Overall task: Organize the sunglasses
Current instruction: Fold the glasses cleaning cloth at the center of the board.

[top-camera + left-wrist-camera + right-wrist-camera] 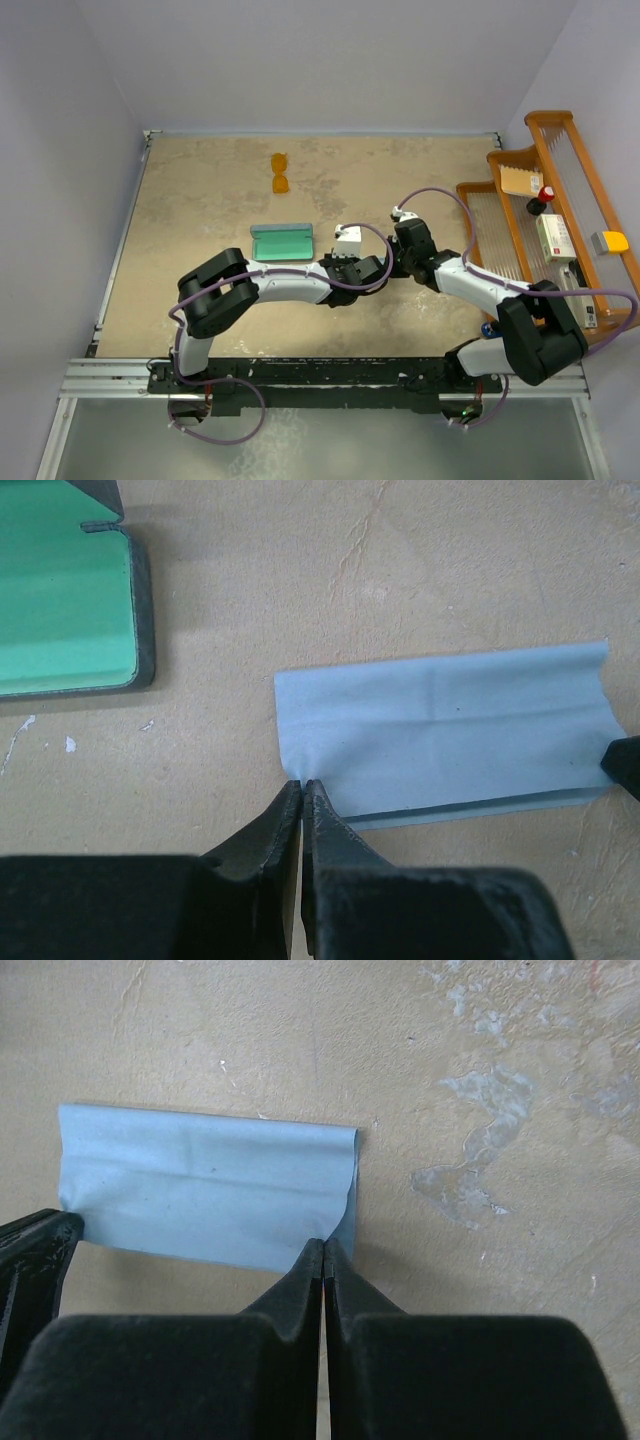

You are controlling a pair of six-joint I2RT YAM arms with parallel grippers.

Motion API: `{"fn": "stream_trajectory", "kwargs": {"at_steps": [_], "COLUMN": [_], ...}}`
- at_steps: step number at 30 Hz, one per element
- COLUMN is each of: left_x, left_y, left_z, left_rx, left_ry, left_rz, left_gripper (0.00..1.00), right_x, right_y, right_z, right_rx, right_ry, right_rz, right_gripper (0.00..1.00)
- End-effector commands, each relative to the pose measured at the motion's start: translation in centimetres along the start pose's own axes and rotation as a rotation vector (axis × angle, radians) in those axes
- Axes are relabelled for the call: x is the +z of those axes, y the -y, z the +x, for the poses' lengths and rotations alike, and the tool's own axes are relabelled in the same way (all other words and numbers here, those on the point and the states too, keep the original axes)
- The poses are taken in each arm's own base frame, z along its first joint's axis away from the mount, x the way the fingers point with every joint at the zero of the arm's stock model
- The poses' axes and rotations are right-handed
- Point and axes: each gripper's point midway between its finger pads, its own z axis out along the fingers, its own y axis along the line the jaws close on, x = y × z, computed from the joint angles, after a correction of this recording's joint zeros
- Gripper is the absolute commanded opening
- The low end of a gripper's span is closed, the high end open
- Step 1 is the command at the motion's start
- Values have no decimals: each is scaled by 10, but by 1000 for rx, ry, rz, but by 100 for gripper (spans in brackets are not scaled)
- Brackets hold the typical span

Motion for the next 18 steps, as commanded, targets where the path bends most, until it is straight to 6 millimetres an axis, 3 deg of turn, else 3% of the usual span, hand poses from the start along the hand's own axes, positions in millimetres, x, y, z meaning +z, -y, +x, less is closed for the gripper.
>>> {"fn": "stream_trajectory", "kwargs": {"at_steps": [1,18], "left_x": [0,-3], "left_y": [5,9], "left_z": [-1,0], "left_rx": [-22,-17], "left_ry": [12,3], "left_rz": [9,19], "left_gripper": [0,1], "right_x": [-3,-3], "right_y": [-2,-5], "right_z": [-7,-3], "right_rx": [2,-3], "right_ry": [34,31], "right_rz": [-9,-31], "right_gripper": [0,0]}}
